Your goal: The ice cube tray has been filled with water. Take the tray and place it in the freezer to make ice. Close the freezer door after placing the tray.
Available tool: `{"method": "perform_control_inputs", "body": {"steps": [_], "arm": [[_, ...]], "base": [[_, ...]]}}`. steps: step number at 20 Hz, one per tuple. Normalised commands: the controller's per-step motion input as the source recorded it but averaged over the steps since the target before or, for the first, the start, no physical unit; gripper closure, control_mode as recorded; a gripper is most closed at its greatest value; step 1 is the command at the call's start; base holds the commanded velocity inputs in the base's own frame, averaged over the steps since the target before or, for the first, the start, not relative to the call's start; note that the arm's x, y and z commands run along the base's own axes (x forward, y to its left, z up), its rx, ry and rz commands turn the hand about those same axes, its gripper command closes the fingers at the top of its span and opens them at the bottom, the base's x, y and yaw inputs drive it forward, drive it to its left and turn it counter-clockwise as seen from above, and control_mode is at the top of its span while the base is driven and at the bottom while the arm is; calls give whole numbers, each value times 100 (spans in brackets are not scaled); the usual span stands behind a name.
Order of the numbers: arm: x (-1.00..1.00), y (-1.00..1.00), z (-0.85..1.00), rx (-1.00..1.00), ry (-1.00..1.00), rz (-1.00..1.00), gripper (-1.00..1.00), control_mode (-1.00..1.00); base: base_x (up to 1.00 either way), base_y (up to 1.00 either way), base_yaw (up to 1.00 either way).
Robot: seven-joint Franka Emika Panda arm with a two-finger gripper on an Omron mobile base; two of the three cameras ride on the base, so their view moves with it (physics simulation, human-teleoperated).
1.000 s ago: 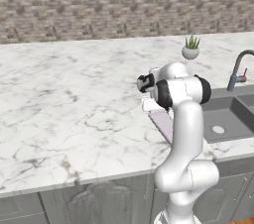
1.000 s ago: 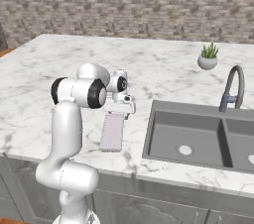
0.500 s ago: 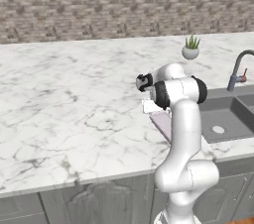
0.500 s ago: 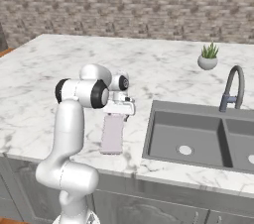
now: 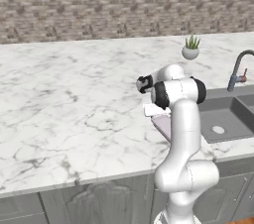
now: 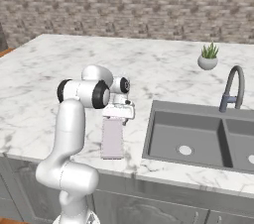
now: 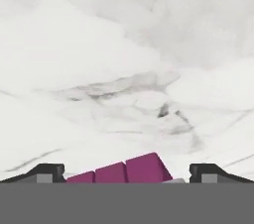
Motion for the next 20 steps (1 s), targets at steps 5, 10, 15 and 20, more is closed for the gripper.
{"method": "perform_control_inputs", "body": {"steps": [5, 10, 15, 20], "arm": [[-60, -2, -21, 5, 8, 0, -100, -100], [-64, -1, -20, 5, 3, 0, -100, -100], [-52, -1, -14, 0, 5, 0, -100, -100], [-45, -1, -14, 0, 5, 0, -100, -100]], "base": [[0, 0, 0], [0, 0, 0], [0, 0, 0], [0, 0, 0]]}}
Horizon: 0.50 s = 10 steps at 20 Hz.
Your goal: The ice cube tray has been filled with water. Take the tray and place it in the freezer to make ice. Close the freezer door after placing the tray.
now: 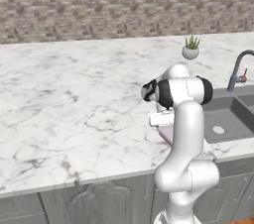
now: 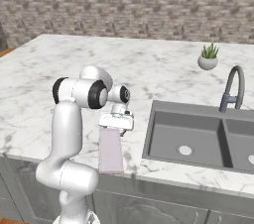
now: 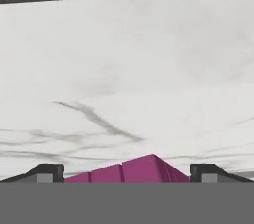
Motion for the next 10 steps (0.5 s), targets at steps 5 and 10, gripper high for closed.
{"method": "perform_control_inputs", "body": {"steps": [5, 10], "arm": [[-31, -1, -5, 0, 0, 0, -100, -100], [-6, -2, -1, 0, 0, 0, -100, -100]], "base": [[0, 0, 0], [0, 0, 0]]}}
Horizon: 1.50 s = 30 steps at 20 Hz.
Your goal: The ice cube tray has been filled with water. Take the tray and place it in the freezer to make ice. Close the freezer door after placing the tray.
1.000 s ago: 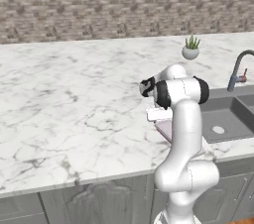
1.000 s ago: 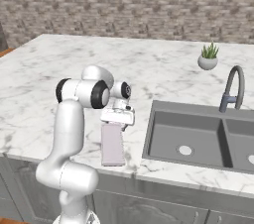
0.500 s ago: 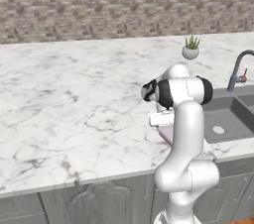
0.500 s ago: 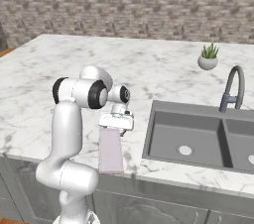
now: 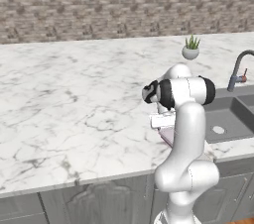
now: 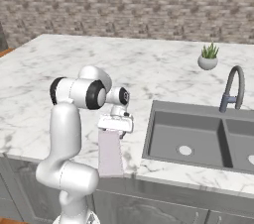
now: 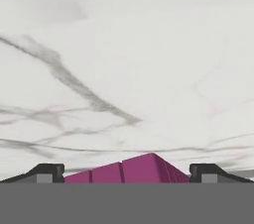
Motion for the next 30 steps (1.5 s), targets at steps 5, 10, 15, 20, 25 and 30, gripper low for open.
{"method": "perform_control_inputs", "body": {"steps": [5, 10, 15, 20, 25, 30], "arm": [[-12, -3, -4, 0, 0, 0, -100, -100], [-13, -4, -2, 0, 0, 0, -100, -100], [-4, -4, 0, 0, 0, 0, -100, -100], [-1, -5, 0, 0, 0, 0, -100, -100], [18, 0, 5, 5, 0, 0, -100, -100], [44, 0, 37, 7, 0, 0, -100, -100]], "base": [[0, 0, 0], [0, 0, 0], [0, 0, 0], [0, 0, 0], [0, 0, 0], [0, 0, 0]]}}
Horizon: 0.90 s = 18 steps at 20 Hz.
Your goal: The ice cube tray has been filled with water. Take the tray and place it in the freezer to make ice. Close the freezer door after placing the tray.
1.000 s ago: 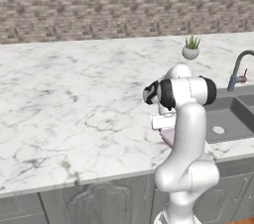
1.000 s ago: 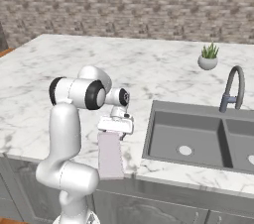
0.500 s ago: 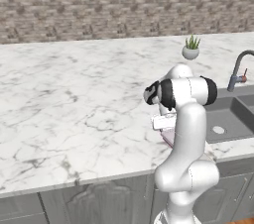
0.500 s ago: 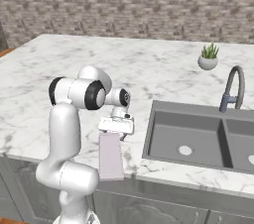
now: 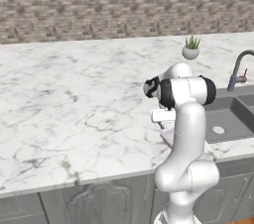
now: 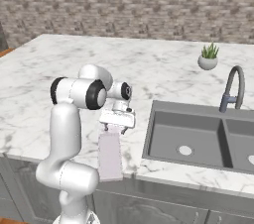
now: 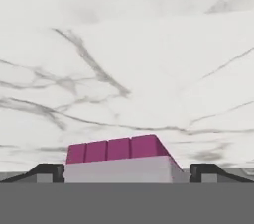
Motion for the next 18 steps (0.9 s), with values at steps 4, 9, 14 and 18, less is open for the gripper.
{"method": "perform_control_inputs", "body": {"steps": [4, 9, 14, 18], "arm": [[15, 0, 57, 0, 0, -2, -100, -100], [-8, 0, 66, 0, -7, -9, -100, -100], [-21, 0, 81, 0, -11, -13, -100, -100], [-25, 1, 69, 0, -9, -15, -100, -100]], "base": [[0, 0, 0], [0, 0, 0], [0, 0, 0], [0, 0, 0]]}}
